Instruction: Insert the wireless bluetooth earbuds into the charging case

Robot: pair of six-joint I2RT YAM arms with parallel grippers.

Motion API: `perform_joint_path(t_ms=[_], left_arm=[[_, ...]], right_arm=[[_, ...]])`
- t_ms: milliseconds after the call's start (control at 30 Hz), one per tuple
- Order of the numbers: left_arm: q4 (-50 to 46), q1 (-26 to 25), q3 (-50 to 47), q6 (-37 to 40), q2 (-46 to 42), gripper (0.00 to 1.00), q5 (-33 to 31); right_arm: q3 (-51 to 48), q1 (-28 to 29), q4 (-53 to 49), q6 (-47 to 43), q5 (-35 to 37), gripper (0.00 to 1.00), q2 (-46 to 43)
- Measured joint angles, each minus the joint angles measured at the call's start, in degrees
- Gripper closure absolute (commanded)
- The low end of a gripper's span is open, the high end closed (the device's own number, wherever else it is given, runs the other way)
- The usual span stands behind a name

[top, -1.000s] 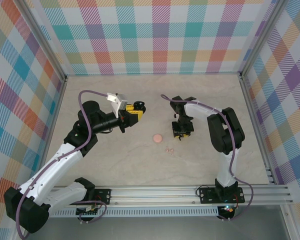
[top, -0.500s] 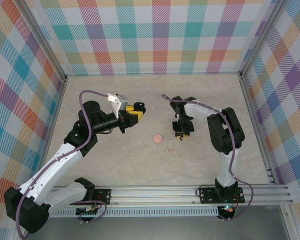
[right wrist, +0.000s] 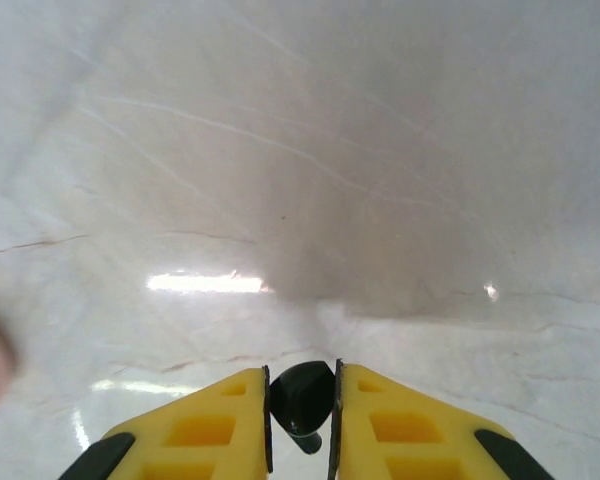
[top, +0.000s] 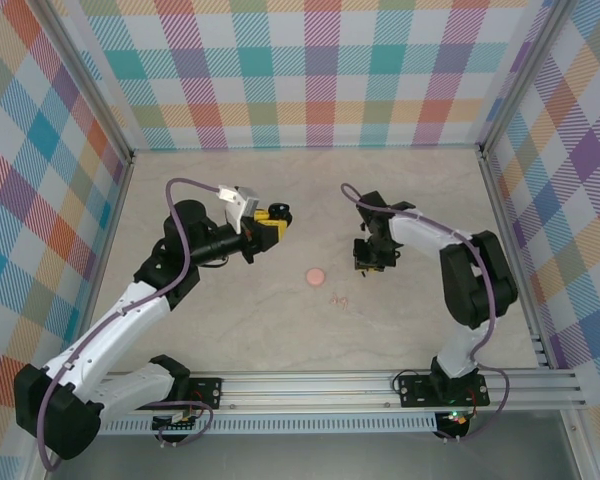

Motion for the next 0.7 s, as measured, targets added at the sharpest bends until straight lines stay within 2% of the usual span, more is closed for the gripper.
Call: perform_joint_path(t_ms=[300, 467, 700], left_arm=[[8.1, 0.0, -5.6, -4.9, 3.6, 0.81, -4.7], [13.9, -0.6, -8.3, -5.1, 4.8, 0.81, -4.9], [19.9, -1.7, -9.8, -4.3, 6.9, 0.81, -4.7]], right_arm=[[-4.7, -1.1, 9.7, 2.1, -8.3, 0.79, -15.1], [-7.0, -1.1, 14.7, 3.1, -13.1, 0.78, -23.5], [-7.5, -1.0, 20.6, 3.6, -19.0, 0.78, -30.2]])
